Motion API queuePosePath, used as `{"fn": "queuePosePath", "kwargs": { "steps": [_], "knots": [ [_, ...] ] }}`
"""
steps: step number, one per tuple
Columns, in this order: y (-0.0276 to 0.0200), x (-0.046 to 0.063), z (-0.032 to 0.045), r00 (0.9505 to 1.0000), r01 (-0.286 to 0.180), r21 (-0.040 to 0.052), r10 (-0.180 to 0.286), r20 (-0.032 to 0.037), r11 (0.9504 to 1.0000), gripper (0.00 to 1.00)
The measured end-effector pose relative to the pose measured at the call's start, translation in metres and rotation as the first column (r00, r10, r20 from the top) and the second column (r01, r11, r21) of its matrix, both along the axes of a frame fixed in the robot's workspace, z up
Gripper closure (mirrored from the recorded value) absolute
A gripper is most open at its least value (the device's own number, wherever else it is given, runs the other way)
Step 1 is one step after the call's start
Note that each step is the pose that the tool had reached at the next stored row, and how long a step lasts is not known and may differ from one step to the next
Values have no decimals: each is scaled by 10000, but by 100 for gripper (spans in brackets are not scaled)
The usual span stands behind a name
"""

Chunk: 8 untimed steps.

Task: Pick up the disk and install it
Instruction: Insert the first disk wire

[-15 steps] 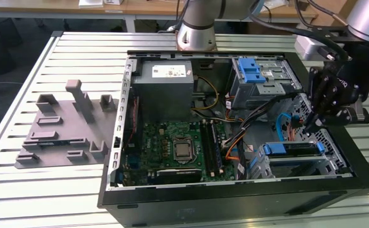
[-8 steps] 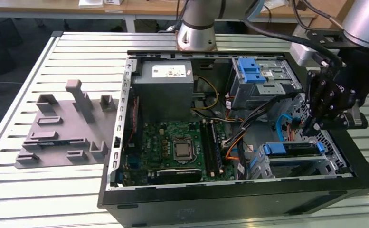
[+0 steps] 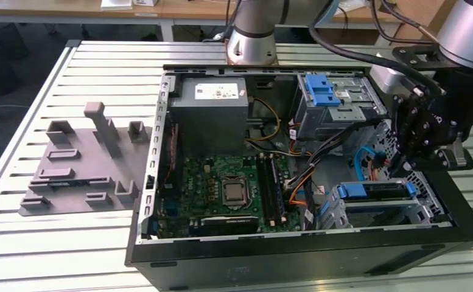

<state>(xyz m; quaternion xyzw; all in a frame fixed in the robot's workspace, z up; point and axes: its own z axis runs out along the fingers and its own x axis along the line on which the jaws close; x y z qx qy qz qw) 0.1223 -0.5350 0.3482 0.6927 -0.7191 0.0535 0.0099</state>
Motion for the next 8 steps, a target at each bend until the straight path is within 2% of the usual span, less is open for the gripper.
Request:
{"fn": "queuePosePath", "kwargs": {
  "steps": [4, 8],
  "knots": [
    [-30, -35, -10, 10000, -79, 11, 79, 46, 10000, 84],
    [-34, -48, -25, 9997, -252, 12, 252, 56, 9997, 84]
  ]
}}
